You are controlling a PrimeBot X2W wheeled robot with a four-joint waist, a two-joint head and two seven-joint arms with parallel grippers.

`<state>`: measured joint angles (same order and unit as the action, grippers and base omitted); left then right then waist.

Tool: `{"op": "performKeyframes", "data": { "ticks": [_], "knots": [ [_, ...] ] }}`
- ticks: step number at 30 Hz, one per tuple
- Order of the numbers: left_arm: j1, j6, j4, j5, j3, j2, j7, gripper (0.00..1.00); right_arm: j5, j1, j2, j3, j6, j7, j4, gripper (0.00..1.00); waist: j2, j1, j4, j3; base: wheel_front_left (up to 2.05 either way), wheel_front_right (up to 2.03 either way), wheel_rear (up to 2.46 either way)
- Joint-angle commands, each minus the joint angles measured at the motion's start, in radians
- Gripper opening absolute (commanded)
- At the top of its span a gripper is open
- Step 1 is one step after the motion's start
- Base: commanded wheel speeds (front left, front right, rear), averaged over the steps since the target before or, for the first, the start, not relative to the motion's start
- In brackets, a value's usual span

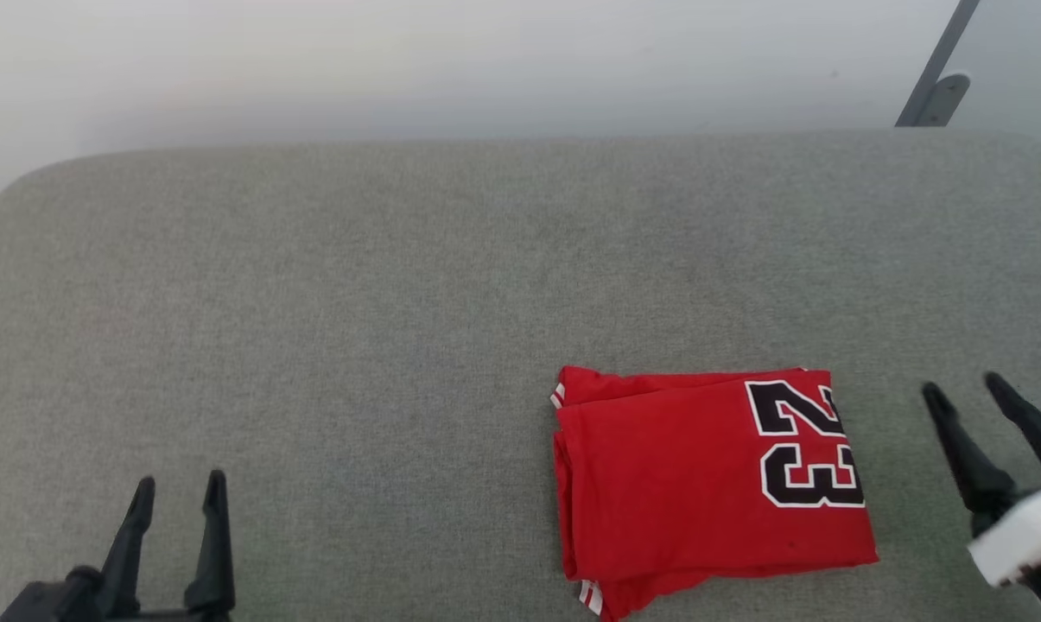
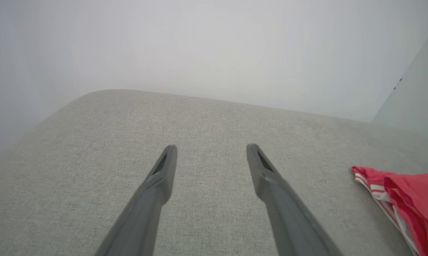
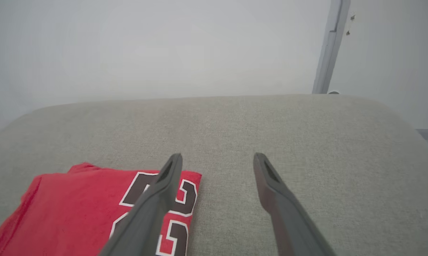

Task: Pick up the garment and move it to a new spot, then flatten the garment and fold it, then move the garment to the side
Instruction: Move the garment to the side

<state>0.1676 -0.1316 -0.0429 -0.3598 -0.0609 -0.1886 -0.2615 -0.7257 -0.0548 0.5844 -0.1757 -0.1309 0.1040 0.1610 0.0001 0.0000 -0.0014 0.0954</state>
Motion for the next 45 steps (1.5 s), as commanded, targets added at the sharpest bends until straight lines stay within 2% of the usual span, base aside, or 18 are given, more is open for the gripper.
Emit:
{"op": "performKeyframes", "data": {
  "ticks": [1,6,13,19,27,28,30,31,35,45],
  "knots": [
    [-0.020,0.002,-0.004,0.004,0.007,0.004,-0.005,1.00,0.005,-0.037,0.007,-0.021,0.001,-0.038,0.010,1.00,-0.0001,0.0000,0.009,0.018,0.00,0.00,0.00],
    [-0.072,0.002,-0.024,0.005,0.039,0.008,-0.005,1.00,0.009,-0.158,0.061,-0.139,0.001,-0.219,0.057,1.00,-0.0001,0.0000,0.042,0.047,0.00,0.00,0.00],
    [-0.130,0.002,-0.044,-0.003,0.068,0.015,-0.005,1.00,-0.044,-0.226,0.135,-0.216,0.001,-0.499,0.099,1.00,-0.0001,0.0000,0.097,0.074,0.00,0.00,0.00],
    [-0.170,0.002,-0.059,-0.012,0.099,0.023,-0.005,1.00,-0.078,-0.246,0.155,-0.267,0.001,-0.620,0.086,1.00,-0.0001,0.0000,0.126,0.115,0.00,0.00,0.00],
    [-0.223,0.002,-0.079,-0.003,0.128,0.014,-0.005,1.00,-0.073,-0.235,0.120,-0.300,0.000,-0.683,0.123,1.00,-0.0001,0.0000,0.147,0.149,0.00,0.00,0.00],
    [-0.227,0.002,-0.083,-0.003,0.131,0.010,-0.005,1.00,-0.073,-0.231,0.117,-0.307,0.000,-0.688,0.124,0.88,-0.0001,0.0000,0.147,0.151,0.00,0.00,0.00],
    [-0.236,0.002,-0.087,-0.004,0.133,0.007,-0.005,1.00,-0.086,-0.230,0.106,-0.305,0.000,-0.687,0.121,0.03,-0.0001,0.0000,0.143,0.154,0.00,0.00,0.00],
    [-0.241,0.002,-0.088,-0.002,0.134,0.005,-0.005,1.00,-0.091,-0.228,0.105,-0.309,0.000,-0.694,0.118,0.00,-0.0001,0.0000,0.138,0.154,0.00,0.00,0.00],
    [-0.245,0.002,-0.086,0.004,0.127,-0.004,-0.005,1.00,-0.111,-0.255,0.110,-0.259,0.001,-0.644,0.101,0.00,-0.0001,0.0000,0.106,0.157,0.00,0.00,0.00],
    [-0.291,0.002,-0.061,-0.001,0.146,-0.039,-0.005,1.00,-0.123,-0.251,0.164,-0.066,0.003,-0.548,0.125,0.00,-0.0001,0.0000,-0.030,0.213,0.00,0.00,0.00]
  ]
}}
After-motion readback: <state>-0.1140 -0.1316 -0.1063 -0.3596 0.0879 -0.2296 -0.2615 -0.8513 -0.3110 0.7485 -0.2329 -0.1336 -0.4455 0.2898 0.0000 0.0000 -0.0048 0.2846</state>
